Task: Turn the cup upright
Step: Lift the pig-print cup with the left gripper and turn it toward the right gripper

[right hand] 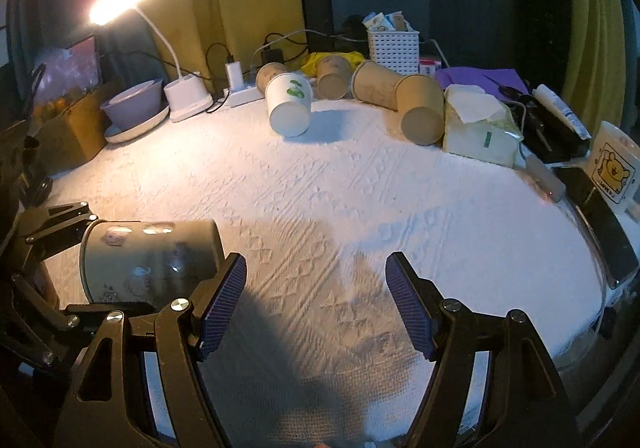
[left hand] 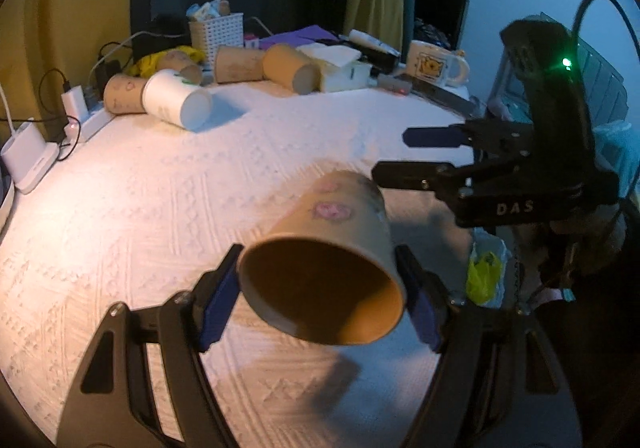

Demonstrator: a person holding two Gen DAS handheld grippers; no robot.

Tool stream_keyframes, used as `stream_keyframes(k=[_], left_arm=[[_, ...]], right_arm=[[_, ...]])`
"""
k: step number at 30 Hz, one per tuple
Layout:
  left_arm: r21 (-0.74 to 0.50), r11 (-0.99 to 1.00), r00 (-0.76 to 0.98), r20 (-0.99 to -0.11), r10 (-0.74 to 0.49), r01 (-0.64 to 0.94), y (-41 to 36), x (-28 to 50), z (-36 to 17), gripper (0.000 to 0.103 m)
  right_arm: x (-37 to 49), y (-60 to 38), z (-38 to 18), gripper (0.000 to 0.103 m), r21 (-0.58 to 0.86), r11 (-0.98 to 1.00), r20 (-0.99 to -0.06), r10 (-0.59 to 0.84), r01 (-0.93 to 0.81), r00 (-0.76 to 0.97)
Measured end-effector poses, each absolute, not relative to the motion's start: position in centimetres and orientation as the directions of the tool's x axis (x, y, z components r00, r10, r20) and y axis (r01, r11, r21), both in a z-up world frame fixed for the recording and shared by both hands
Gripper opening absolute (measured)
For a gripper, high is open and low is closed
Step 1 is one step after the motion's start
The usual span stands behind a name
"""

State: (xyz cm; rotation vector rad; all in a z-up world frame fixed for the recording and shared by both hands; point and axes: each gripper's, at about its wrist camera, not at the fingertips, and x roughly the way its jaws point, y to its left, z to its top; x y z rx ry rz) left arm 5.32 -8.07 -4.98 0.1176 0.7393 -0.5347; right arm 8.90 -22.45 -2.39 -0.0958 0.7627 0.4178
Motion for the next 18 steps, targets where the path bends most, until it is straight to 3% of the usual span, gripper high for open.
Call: stream_keyframes(k=[18], left_arm=[[-0.045,0.91,0.655,-0.68,-0.329,0.411,-5.0,3.9,-5.0,0.085]], right_arm=[[9.4,-20.4,-3.6,0.075,0.064,0.877,-0.712,0.375,-0.476,0.594]])
